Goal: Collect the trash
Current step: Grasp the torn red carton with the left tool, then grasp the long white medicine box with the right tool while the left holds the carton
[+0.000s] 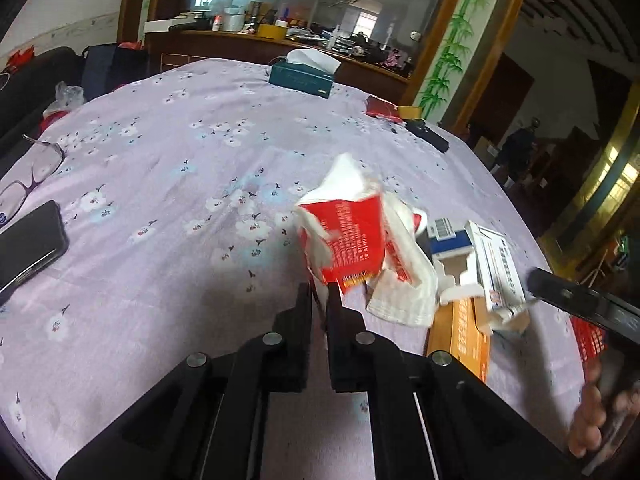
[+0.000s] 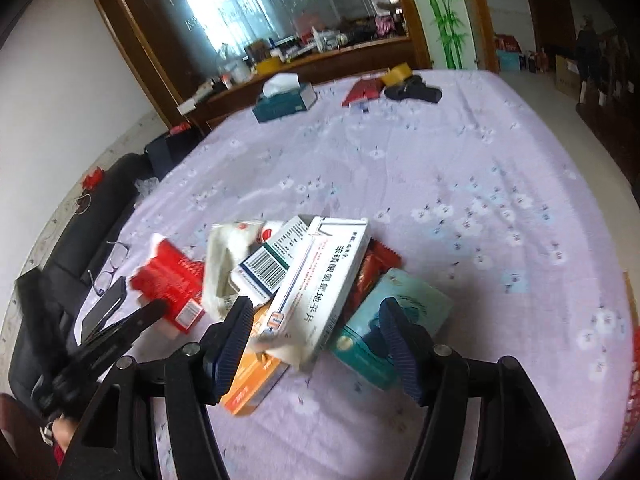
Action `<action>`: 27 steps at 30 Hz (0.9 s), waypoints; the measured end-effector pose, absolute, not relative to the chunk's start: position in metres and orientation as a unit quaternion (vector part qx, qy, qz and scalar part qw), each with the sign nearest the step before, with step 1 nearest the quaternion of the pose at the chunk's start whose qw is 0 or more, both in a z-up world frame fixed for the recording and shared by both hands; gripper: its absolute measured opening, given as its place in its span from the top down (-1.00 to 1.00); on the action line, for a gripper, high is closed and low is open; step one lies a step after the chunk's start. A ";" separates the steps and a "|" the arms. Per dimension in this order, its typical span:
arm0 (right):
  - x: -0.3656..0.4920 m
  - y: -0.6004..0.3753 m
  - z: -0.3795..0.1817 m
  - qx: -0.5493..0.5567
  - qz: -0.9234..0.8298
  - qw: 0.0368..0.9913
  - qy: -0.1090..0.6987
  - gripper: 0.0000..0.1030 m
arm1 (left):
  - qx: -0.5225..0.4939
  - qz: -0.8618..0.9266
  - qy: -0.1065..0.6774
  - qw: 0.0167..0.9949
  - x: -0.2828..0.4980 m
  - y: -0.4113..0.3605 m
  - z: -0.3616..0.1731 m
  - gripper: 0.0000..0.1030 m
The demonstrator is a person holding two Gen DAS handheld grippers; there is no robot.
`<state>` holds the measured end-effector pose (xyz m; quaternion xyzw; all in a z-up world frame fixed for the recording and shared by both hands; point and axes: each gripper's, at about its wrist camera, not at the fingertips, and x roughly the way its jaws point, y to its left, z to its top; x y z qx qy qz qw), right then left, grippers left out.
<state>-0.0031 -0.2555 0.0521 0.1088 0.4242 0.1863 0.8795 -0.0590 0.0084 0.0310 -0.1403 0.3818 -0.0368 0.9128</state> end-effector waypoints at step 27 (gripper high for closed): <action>-0.051 -0.259 0.061 0.153 0.209 0.891 0.372 0.73 | -0.137 -0.055 0.368 0.918 -0.056 0.003 0.033 0.94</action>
